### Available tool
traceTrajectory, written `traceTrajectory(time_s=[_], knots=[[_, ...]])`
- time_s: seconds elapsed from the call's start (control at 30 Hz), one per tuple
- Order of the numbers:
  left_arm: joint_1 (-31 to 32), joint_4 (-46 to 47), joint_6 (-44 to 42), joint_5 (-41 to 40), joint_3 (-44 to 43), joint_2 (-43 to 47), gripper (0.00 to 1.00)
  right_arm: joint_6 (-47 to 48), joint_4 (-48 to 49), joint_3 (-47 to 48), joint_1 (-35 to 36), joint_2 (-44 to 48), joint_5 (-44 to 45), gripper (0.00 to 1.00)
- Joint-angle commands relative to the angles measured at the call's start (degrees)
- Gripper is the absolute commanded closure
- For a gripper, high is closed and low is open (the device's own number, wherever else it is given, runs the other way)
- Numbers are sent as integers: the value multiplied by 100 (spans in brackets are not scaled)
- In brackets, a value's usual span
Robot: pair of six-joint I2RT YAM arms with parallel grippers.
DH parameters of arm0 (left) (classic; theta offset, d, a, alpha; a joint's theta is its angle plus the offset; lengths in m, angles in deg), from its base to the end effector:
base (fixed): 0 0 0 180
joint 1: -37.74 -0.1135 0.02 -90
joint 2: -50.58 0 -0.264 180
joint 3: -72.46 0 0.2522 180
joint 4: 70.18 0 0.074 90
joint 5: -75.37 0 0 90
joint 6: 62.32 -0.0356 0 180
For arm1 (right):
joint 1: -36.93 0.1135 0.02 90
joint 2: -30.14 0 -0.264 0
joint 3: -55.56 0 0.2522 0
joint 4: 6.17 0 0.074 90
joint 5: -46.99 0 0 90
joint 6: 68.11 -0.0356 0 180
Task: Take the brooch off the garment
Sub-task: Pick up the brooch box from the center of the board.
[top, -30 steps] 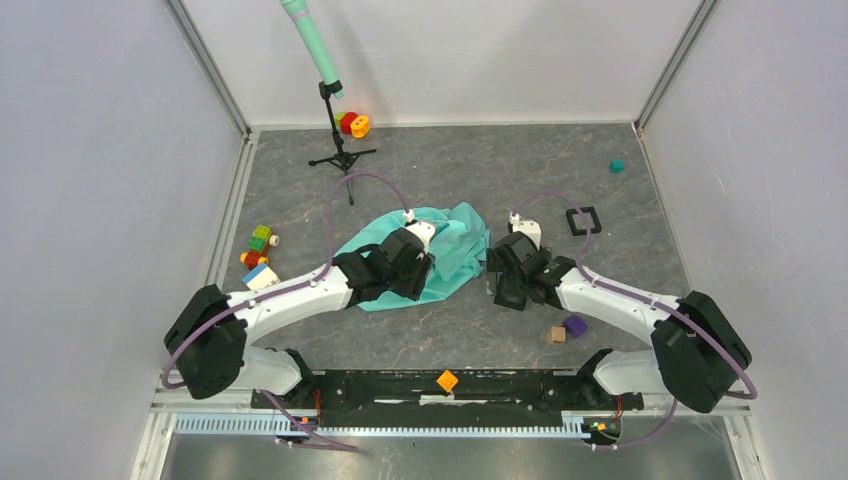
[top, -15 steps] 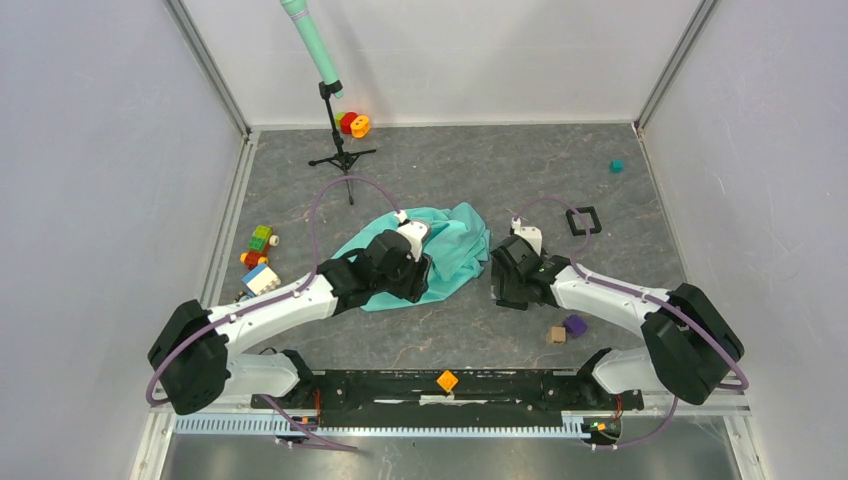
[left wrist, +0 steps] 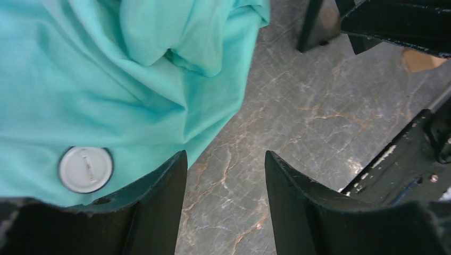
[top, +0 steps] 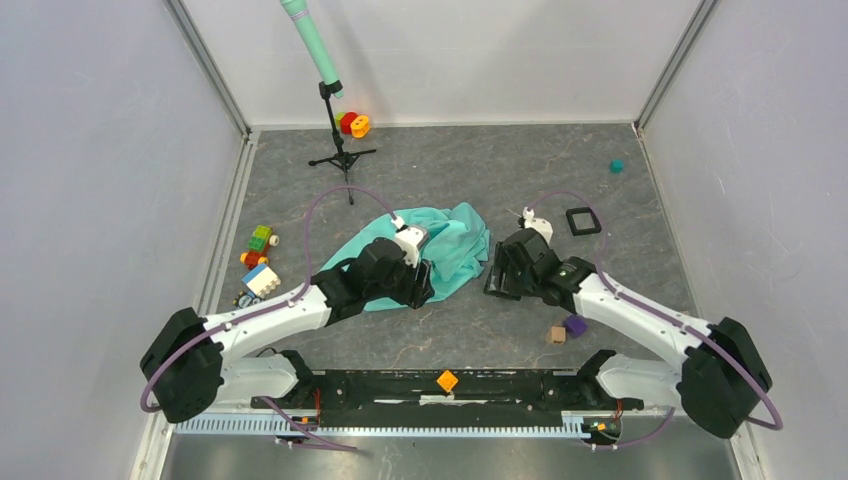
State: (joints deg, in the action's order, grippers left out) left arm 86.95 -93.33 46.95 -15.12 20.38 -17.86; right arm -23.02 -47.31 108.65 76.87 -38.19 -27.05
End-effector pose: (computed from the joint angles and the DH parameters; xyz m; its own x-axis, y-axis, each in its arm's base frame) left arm 0.1632 -0.1887 0.2183 -0.6408 0.2375 -0.7301 0.5734 0.7803 -0.2495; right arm 0.1794 0.1374 0.2024 -0.8055 0.2108 -0.5538 0.0963 0.9687 0.2287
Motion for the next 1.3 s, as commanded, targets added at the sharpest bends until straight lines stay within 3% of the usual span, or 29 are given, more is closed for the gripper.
traceTrajectory(time_s=[0.0, 0.2, 0.53, 0.83, 1.03, 1.2, 1.27], knots=[[-17, 1470, 287, 725, 394, 232, 39, -399, 134, 174, -85, 508, -581, 32], [-30, 2351, -13, 1413, 608, 237, 38, -669, 606, 12, -154, 850, -1829, 33], [-52, 2015, -1071, 1852, 460, 683, 35, -407, 691, 180, -158, 988, -3237, 33], [-52, 1516, -1263, 1983, 35, 151, 37, -584, 1029, 92, -158, 991, -3807, 34], [-52, 1505, -1231, 2036, 27, 0, 51, -624, 1057, 44, -154, 1039, -3801, 35], [-61, 1455, -1181, 1922, 52, 0, 69, -631, 1060, -10, -153, 1072, -3752, 34], [-69, 1451, -1143, 1928, 63, 0, 78, -687, 1047, -39, -154, 1087, -3599, 22]])
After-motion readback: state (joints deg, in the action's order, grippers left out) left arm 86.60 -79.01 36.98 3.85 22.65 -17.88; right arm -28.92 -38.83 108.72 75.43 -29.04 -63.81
